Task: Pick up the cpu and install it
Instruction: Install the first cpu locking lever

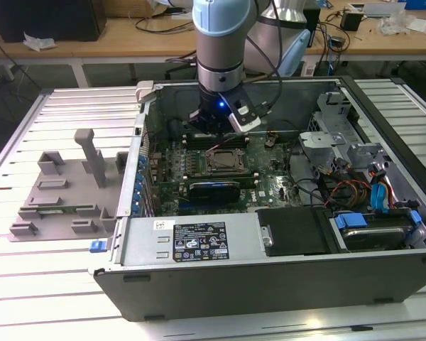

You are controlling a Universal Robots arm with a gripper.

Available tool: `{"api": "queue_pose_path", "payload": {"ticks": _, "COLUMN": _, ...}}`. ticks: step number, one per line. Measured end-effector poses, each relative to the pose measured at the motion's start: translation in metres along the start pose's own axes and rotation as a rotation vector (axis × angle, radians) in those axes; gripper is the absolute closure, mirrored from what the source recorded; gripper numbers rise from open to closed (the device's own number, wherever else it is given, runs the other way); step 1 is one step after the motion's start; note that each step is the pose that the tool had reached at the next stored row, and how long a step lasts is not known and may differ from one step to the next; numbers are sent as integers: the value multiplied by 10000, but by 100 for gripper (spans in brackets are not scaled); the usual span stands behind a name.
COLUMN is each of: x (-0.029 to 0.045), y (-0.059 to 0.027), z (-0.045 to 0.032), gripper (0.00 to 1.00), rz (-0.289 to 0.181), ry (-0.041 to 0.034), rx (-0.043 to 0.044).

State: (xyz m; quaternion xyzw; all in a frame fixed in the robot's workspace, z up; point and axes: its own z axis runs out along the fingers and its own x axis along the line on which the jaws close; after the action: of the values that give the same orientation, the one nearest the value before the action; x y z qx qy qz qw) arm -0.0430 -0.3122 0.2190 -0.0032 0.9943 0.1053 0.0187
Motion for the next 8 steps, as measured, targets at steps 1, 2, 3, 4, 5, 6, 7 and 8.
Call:
{"api": "queue_pose_path", "payload": {"ticks": 1, "x": -4, "y": 4, "z": 4, "gripper": 89, "rz": 1, "ry": -1, "rx": 0}}
{"api": "queue_pose_path", "payload": {"ticks": 2, "x": -7, "y": 8, "z": 7, "gripper": 89, "rz": 1, "ry": 0, "rx": 1}}
{"api": "queue_pose_path", "payload": {"ticks": 3, "x": -12, "y": 12, "z": 12, "gripper": 89, "rz": 0, "ry": 0, "rx": 0}}
{"api": "queue_pose_path", "payload": {"ticks": 4, "x": -12, "y": 11, "z": 18, "gripper": 89, "rz": 0, "ry": 0, "rx": 1}}
{"api": "queue_pose_path", "payload": {"ticks": 5, "x": -11, "y": 10, "z": 26, "gripper": 89, "rz": -3, "ry": -19, "rx": 2}}
{"api": "queue_pose_path", "payload": {"ticks": 6, "x": -11, "y": 8, "z": 32, "gripper": 89, "rz": -10, "ry": -53, "rx": 3}}
{"api": "queue_pose_path", "payload": {"ticks": 7, "x": -10, "y": 6, "z": 42, "gripper": 89, "rz": -30, "ry": -144, "rx": 7}}
{"api": "queue_pose_path", "payload": {"ticks": 8, "x": -10, "y": 4, "z": 51, "gripper": 89, "rz": -51, "ry": -242, "rx": 13}}
